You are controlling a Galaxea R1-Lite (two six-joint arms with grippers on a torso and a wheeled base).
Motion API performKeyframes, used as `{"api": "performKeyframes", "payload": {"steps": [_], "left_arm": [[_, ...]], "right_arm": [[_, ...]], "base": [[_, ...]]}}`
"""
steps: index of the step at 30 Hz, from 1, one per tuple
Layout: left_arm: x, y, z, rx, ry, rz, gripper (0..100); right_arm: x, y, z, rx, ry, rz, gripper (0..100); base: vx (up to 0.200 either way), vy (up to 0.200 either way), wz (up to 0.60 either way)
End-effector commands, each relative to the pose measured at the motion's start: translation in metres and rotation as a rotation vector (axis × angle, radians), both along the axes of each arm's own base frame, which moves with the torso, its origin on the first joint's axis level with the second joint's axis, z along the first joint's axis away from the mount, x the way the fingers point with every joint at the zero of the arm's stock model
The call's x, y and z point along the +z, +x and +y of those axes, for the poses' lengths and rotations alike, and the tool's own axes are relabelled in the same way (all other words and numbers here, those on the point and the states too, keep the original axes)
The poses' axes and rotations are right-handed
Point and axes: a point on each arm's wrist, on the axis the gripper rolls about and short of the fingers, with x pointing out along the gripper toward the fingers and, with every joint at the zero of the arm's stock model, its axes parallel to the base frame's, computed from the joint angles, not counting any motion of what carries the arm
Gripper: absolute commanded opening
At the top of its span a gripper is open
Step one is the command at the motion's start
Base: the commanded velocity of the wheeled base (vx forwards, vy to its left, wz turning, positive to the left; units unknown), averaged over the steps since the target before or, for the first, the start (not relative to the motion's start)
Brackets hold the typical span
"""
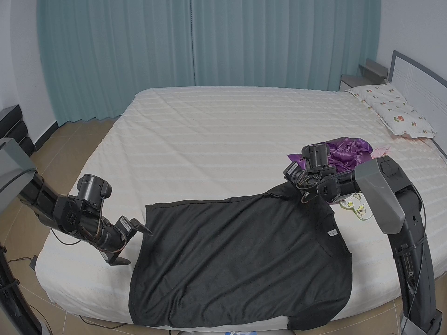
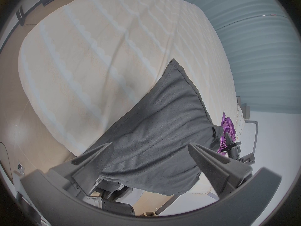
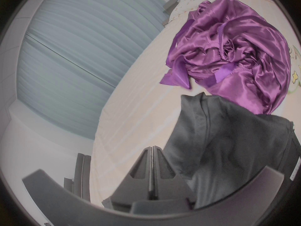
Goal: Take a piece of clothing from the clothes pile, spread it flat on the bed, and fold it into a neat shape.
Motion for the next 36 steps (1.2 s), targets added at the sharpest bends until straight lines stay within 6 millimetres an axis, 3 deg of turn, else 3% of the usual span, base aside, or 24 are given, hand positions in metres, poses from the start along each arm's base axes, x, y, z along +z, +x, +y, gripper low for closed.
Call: {"api": "performKeyframes", "payload": {"steps": [1,5,11,17,24,36], "left_arm": [[0.000,0.000,0.002,0.006,-0.001,0.001,100],[-0.001,0.000,0.001,0.005,-0.002,0.005,100],[-0.002,0.001,0.001,0.012,-0.005,0.011,100],[-0.002,0.008,-0.001,0.054,-0.021,0.018,100],[-0.001,0.007,-0.001,0.053,-0.024,0.013,100],[-0.003,0.005,-0.002,0.044,-0.024,0.022,100]], "right_arm": [[-0.009,-0.003,-0.003,0.008,-0.023,0.027,100],[-0.020,-0.004,0.002,0.029,-0.055,0.037,100],[-0.016,-0.005,0.011,0.039,-0.046,0.016,100],[-0.022,-0.005,0.010,0.029,-0.051,0.032,100],[-0.013,-0.010,0.004,-0.002,-0.027,0.048,100],[-0.026,-0.017,0.004,0.002,-0.039,0.096,100]], "base": [[0.000,0.000,0.00],[0.000,0.000,0.00],[0.000,0.000,0.00],[0.100,0.000,0.00],[0.000,0.000,0.00],[0.050,0.000,0.00]]}}
